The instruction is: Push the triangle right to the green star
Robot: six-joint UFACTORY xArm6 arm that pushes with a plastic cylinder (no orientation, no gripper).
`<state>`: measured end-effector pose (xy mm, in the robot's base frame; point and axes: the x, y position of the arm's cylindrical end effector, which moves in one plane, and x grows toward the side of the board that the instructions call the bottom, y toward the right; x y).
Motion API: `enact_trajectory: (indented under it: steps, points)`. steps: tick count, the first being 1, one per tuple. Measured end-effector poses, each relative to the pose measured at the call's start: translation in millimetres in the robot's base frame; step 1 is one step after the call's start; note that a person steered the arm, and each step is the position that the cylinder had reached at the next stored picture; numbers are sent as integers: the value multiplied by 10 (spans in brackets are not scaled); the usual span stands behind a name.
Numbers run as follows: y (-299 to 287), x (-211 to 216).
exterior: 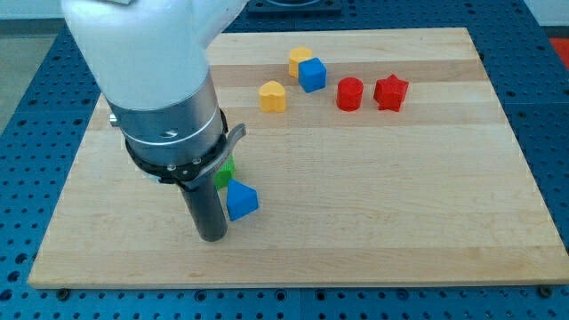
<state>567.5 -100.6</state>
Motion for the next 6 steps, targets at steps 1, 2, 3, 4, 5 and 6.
enact_trajectory:
  steps: [1, 2, 3, 4, 5, 6]
  points:
    - [86, -62]
    - [192, -237]
    - [267, -387]
    - [272, -430]
    - [382, -430]
    - [556, -434]
